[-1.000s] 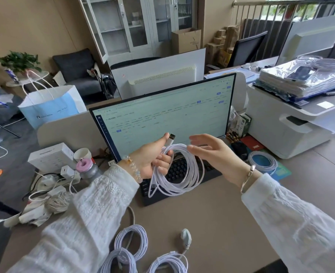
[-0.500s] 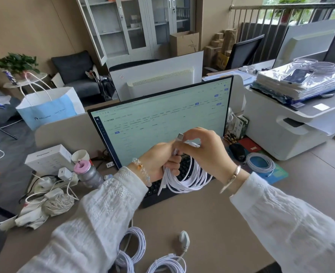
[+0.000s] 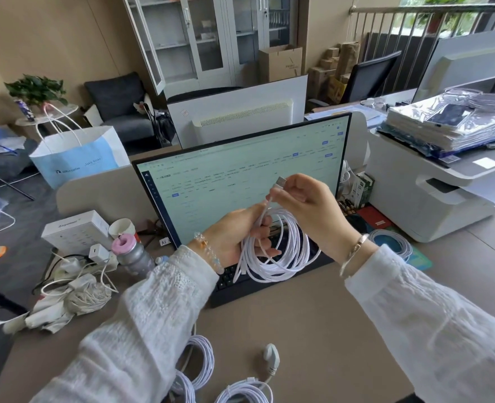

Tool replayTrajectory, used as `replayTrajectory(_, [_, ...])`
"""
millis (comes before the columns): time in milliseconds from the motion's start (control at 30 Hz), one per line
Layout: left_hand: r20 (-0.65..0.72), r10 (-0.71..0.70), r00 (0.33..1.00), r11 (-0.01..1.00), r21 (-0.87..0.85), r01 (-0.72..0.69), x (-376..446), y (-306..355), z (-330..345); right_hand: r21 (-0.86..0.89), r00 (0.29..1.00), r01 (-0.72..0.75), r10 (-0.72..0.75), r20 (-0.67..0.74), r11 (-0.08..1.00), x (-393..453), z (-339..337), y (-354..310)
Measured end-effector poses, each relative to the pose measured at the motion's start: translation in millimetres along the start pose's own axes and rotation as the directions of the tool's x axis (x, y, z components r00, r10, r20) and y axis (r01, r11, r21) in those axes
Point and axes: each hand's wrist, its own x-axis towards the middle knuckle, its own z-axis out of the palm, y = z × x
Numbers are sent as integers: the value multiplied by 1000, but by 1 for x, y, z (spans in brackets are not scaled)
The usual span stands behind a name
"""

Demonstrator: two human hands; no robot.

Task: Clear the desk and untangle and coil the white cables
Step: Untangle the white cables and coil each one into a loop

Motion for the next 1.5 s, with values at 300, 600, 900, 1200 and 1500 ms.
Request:
replayTrajectory(300, [241, -29, 970, 932, -345, 114, -5, 7, -12, 387, 584, -792, 402, 705, 472, -6, -22, 39])
replayTrajectory(600, [-133, -3, 991, 994, -105, -11, 6, -8, -21, 439, 729, -667, 406, 551, 602, -22, -12, 44])
replayTrajectory(900, [30, -165, 986, 962, -217, 168, -12, -10, -27, 257, 701, -651, 436, 564, 714, -31, -23, 52])
replayTrajectory(1200, [32, -195, 980, 977, -84, 197, -28, -18, -28, 327, 784, -605, 472, 404, 726, -37, -19, 42])
replayTrajectory(1500, [77, -179, 981, 982, -42, 183, -50, -20, -37, 561, 822, -569, 443, 359, 601, -51, 5, 28])
